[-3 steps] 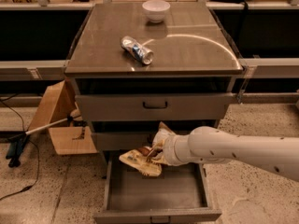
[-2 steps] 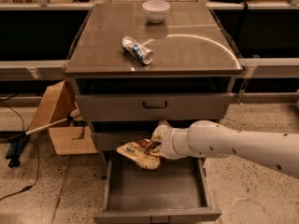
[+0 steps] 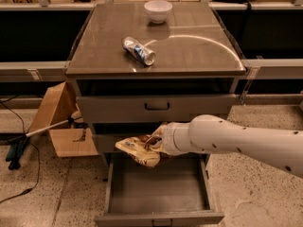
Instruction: Pick brown chip bag from bottom drawer and place on counter
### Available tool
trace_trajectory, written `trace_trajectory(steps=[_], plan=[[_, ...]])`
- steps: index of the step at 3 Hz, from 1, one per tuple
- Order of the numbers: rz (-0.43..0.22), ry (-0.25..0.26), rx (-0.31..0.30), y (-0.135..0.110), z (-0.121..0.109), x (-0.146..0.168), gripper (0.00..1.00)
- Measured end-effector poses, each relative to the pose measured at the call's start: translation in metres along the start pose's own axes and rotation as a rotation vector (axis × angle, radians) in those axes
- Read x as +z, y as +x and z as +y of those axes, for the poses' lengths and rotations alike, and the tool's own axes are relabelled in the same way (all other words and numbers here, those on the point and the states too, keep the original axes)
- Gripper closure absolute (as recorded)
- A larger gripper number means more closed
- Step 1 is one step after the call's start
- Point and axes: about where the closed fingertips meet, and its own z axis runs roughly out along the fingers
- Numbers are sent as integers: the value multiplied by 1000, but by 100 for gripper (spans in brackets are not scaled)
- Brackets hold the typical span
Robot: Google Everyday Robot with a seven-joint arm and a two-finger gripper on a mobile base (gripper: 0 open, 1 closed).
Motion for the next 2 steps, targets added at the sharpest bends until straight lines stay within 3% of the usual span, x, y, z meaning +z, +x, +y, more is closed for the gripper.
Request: trace_trajectory(steps=[2], plan=[[44,26,-37,-22,-9,-51,100]])
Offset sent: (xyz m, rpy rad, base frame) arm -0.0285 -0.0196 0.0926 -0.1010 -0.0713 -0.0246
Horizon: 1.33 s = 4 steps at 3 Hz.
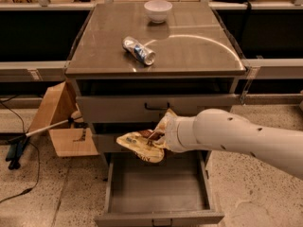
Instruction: Pick brown chip bag from bottom drawer and place on counter
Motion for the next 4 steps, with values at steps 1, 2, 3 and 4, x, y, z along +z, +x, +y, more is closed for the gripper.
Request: trace_trajectory(steps=[1,2,3,4], plan=[[33,24,-46,-16,-17,-31,100],[46,47,-79,-29,-30,-49,100],[52,92,-128,-51,-50,-70,100],[57,157,-163,-72,-80,-104,100]])
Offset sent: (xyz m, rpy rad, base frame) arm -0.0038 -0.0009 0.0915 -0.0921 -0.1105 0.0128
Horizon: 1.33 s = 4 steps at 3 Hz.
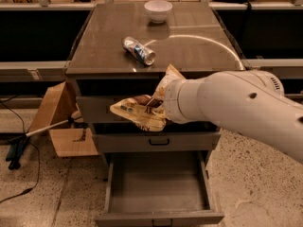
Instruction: Pick brown chip bag from bottom drawer and place on counter
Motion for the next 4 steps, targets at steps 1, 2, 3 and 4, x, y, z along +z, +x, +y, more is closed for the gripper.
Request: trace_trajectory(steps=[1,2,3,4], plan=[[0,1,0,0,0,0,100],[-1,75,-40,-9,-33,-15,100],[12,139,-93,-17,-62,-30,100],[41,203,-136,-15,-92,-44,100]])
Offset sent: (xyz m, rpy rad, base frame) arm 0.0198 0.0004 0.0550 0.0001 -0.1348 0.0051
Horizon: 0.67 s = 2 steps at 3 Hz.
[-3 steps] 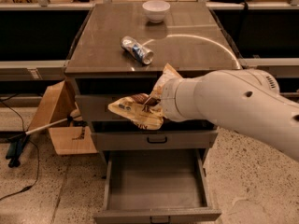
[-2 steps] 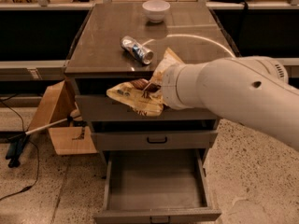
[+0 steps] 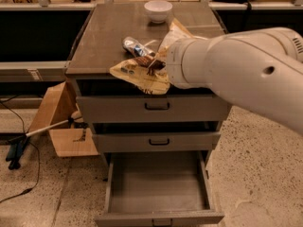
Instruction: Pick brown chip bag from bottom drawer and place on counter
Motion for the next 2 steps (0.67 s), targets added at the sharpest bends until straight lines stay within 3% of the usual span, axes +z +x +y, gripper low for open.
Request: trace_trajectory(steps=[1,2], plan=[[15,33,-40,2,-22,-1,100],[-6,72,-45,10,-42,21,100]])
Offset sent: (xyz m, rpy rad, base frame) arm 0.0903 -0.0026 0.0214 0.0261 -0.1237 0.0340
